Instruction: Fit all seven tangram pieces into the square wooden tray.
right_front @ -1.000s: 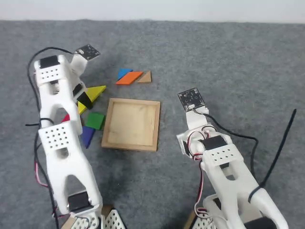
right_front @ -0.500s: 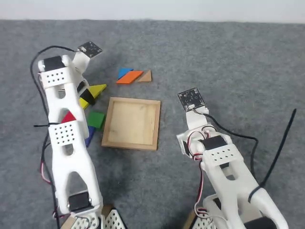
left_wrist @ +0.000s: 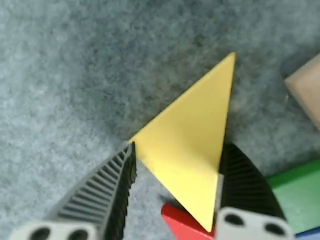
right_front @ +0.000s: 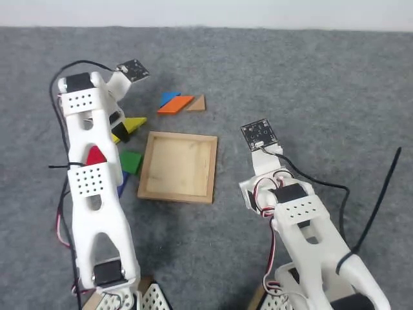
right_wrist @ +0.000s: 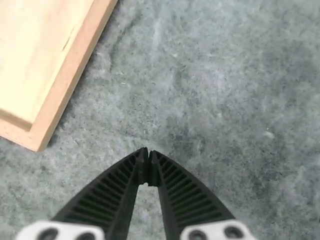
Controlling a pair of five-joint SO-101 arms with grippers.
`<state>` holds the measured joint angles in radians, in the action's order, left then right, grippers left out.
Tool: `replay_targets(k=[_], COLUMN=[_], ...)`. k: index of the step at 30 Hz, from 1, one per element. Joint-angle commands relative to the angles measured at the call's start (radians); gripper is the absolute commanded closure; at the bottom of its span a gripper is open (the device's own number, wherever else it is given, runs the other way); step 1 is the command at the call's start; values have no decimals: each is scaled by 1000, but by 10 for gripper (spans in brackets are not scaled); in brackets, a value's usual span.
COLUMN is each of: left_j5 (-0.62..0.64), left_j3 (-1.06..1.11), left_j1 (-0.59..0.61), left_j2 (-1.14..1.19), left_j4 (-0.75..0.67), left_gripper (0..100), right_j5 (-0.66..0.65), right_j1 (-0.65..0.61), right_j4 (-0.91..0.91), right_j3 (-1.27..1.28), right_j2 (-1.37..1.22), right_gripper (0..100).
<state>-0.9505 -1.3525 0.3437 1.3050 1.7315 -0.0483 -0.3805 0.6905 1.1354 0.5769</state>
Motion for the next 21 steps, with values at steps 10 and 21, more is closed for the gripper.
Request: replay_targets(k=[10, 21], left_j5=[-95, -120], left_j3=[39, 41], left_j1=[-15, -12], left_j2=[-2, -2], left_j4=[26, 26], left_gripper=[763, 843], right_j5=[-18, -18], right_j1=[13, 13], right_j4=[-15, -15], right_j3=[-12, -12], right_j2=[10, 10], right_gripper=[990, 990])
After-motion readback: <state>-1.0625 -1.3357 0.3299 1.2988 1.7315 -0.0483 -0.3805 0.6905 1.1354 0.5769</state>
